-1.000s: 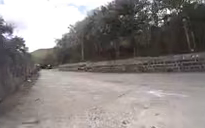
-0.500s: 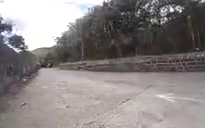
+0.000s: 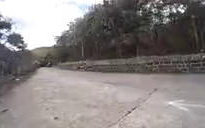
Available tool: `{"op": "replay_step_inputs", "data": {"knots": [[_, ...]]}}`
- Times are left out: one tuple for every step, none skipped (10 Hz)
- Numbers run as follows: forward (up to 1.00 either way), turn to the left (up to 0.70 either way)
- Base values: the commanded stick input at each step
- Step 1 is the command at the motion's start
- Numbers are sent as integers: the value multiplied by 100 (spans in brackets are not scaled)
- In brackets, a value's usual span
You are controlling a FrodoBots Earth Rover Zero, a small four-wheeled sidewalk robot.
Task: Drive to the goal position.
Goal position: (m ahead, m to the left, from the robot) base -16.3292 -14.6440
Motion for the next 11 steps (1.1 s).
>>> {"op": "replay_step_inputs", "data": {"knots": [[70, 0], [70, 0], [70, 0], [70, 0], [70, 0], [70, 0], [70, 0], [0, 0], [0, 0], [0, 0], [0, 0]]}}
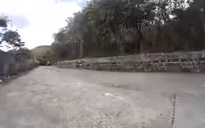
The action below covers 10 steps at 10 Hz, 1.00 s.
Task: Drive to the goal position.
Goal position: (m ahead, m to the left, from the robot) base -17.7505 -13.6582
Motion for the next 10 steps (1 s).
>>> {"op": "replay_step_inputs", "data": {"knots": [[0, 0], [0, 0], [0, 0], [0, 0], [0, 0], [0, -11], [0, -36], [0, -45], [0, -45], [0, -45]]}}
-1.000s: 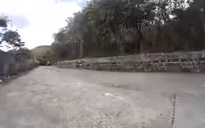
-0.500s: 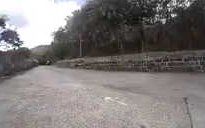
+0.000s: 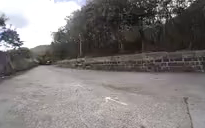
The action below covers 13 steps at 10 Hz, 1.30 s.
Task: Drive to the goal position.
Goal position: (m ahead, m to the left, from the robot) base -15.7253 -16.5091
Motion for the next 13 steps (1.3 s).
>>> {"op": "replay_step_inputs", "data": {"knots": [[0, -45], [0, -45], [0, -45], [0, -45], [0, -45], [0, -45], [0, -45], [0, -45], [0, -45], [0, -45], [0, -45], [0, -45], [0, -45]]}}
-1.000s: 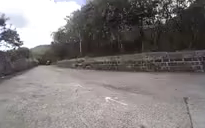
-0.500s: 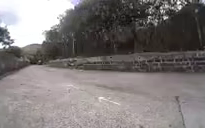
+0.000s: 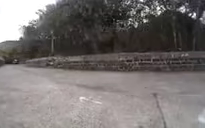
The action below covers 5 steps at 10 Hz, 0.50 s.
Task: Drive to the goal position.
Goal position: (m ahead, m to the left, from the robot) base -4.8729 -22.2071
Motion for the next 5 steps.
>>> {"op": "replay_step_inputs", "data": {"knots": [[0, -45], [0, -45], [0, -45], [0, -45], [0, -45]]}}
